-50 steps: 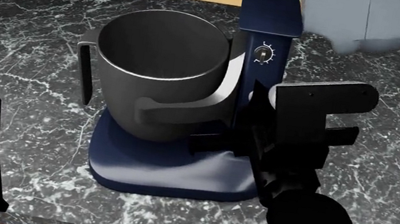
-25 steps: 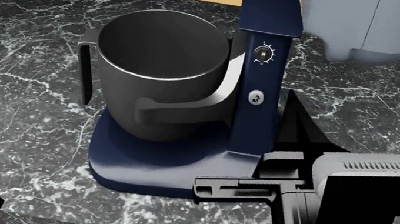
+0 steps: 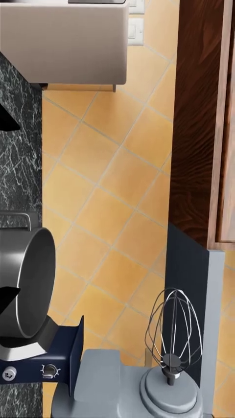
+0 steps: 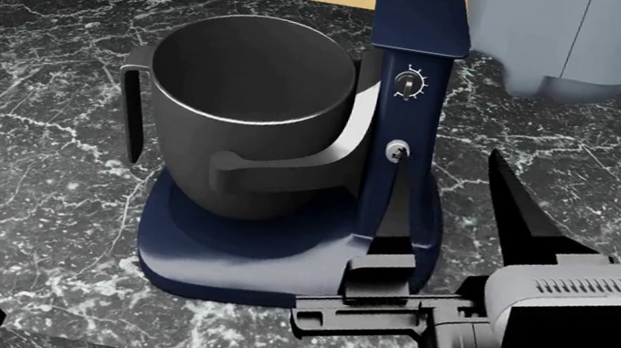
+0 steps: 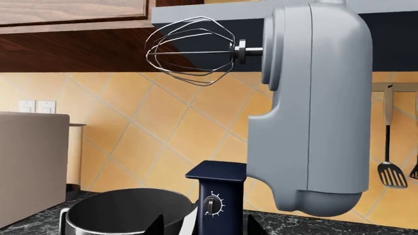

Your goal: Open the stand mixer head.

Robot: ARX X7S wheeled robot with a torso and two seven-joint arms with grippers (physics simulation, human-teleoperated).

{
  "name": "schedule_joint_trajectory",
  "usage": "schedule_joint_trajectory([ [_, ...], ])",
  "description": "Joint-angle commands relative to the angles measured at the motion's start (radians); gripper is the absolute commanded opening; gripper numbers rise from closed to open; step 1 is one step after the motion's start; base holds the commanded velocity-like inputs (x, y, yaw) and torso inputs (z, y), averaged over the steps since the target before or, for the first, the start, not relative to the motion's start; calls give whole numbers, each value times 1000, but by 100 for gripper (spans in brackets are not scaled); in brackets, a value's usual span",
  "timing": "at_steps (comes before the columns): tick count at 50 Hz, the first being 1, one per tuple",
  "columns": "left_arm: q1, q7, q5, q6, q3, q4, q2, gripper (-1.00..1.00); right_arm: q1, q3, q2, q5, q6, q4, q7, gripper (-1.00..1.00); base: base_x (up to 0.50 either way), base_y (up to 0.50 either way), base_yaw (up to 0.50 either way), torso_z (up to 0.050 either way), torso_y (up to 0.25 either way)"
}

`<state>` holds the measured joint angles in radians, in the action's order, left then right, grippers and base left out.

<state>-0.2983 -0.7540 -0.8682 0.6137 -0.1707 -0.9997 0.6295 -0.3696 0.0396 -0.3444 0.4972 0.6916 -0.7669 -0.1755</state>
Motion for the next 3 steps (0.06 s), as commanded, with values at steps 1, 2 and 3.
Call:
schedule_joint_trajectory([
  [1, -3, -11, -10, -10, -4, -4, 10, 100, -2, 4, -8, -6, -2, -9, -11, 100, 0, 0, 0, 0, 0],
  [2, -2, -11, -7, -12, -5, -5, 11, 100, 0, 3, -8, -3, -4, -13, -10, 100, 0, 0, 0, 0, 0],
  [3, -2, -12, -8, -13, -6, -4, 11, 100, 2, 13, -14, -14, -7, -13, -7, 100, 0, 0, 0, 0, 0],
])
